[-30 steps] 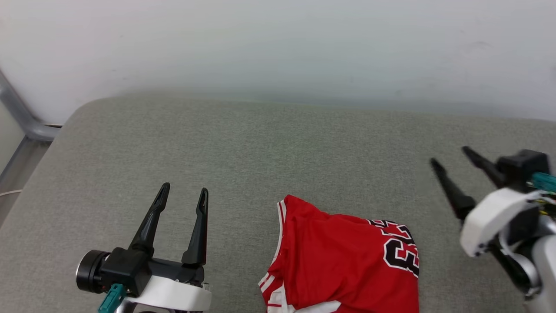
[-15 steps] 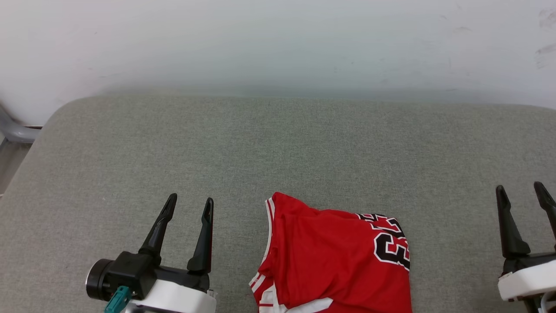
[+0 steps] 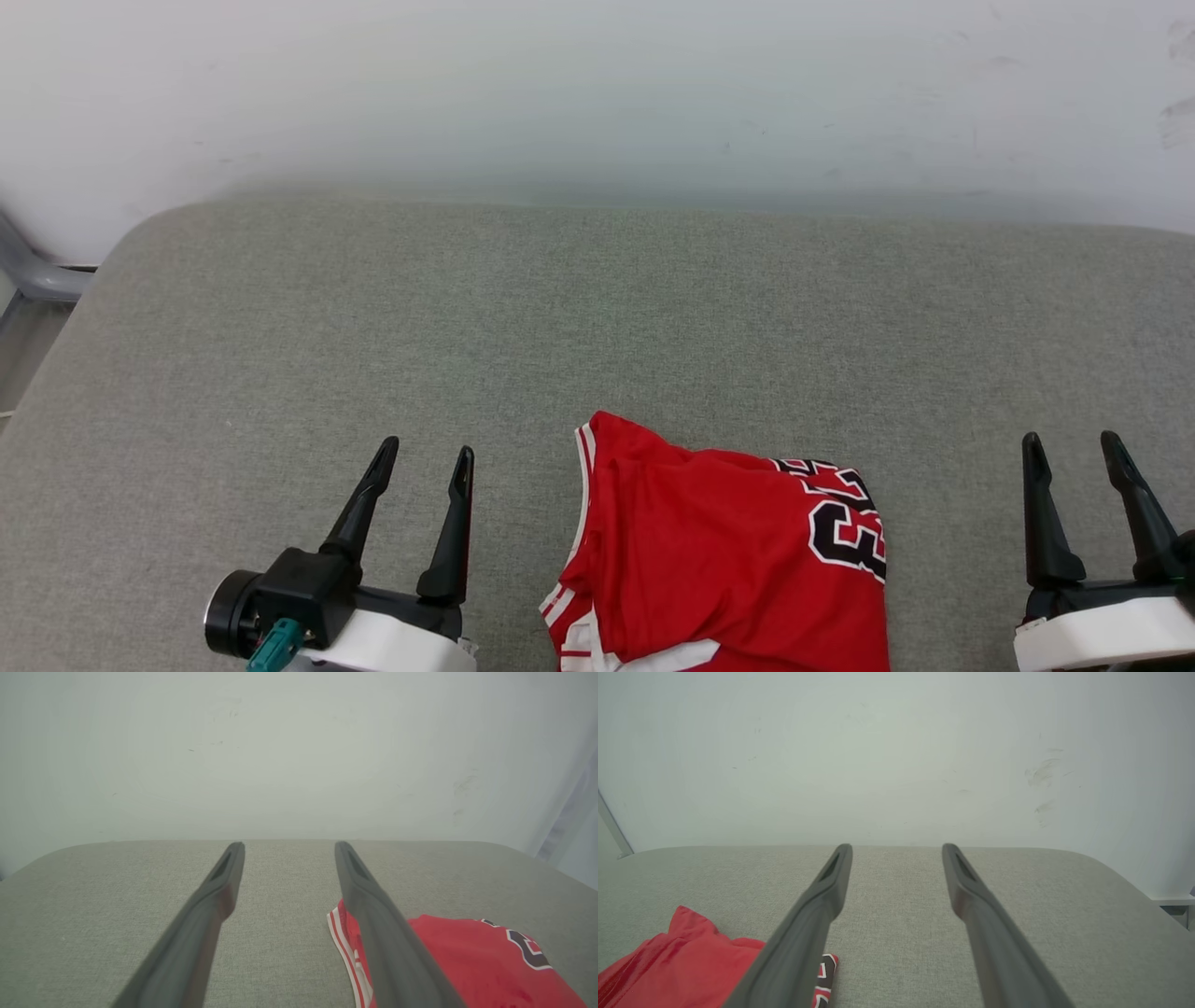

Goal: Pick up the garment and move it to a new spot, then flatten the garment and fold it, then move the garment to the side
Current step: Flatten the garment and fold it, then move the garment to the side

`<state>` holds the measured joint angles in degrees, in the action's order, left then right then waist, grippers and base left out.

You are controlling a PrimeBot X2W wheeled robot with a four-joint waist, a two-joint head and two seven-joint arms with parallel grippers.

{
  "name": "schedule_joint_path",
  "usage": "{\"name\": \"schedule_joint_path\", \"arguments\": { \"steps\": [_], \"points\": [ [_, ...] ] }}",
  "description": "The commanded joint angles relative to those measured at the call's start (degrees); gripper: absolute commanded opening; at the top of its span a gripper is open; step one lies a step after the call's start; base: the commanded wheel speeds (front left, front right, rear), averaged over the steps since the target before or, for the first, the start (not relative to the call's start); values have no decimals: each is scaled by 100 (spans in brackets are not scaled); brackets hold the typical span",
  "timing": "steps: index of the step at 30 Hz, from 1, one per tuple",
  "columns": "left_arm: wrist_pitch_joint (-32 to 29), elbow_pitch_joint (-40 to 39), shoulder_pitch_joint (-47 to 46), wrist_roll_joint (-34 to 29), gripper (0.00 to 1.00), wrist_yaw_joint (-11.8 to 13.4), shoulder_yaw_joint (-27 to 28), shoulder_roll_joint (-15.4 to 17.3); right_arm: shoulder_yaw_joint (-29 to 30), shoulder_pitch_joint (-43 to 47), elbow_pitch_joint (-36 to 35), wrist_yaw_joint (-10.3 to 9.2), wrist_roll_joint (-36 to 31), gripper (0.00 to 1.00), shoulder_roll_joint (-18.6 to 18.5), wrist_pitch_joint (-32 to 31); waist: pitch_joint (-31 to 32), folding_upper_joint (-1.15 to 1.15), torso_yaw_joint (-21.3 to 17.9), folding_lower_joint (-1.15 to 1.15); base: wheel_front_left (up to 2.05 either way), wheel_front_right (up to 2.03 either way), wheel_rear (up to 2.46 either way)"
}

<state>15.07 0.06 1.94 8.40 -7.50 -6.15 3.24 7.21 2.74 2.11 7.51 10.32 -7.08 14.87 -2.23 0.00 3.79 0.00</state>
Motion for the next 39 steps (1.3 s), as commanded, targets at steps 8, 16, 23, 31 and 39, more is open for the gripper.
{"name": "schedule_joint_path", "arguments": {
  "steps": [8,16,23,31,39],
  "points": [
    [12,23,-20,10,100,6,-16,22,-105,25,56,-5,72,100,-83,33,-3,0,36,0,0,0,0],
    [12,36,-45,14,100,6,-42,14,-222,28,152,-5,163,100,-156,-33,-26,0,50,0,0,0,0],
    [12,35,-99,-18,100,6,-58,22,-558,-134,-112,-4,504,100,-405,-1508,-87,0,70,0,0,0,0],
    [12,10,-191,-28,100,6,-131,9,-631,-185,-815,-4,1155,100,-411,-4424,-248,0,156,0,0,0,0],
    [12,-13,-373,-51,100,6,-252,-5,-438,-406,-1342,-5,1123,100,-342,-6932,-539,0,422,0,0,0,0]
  ]
}}
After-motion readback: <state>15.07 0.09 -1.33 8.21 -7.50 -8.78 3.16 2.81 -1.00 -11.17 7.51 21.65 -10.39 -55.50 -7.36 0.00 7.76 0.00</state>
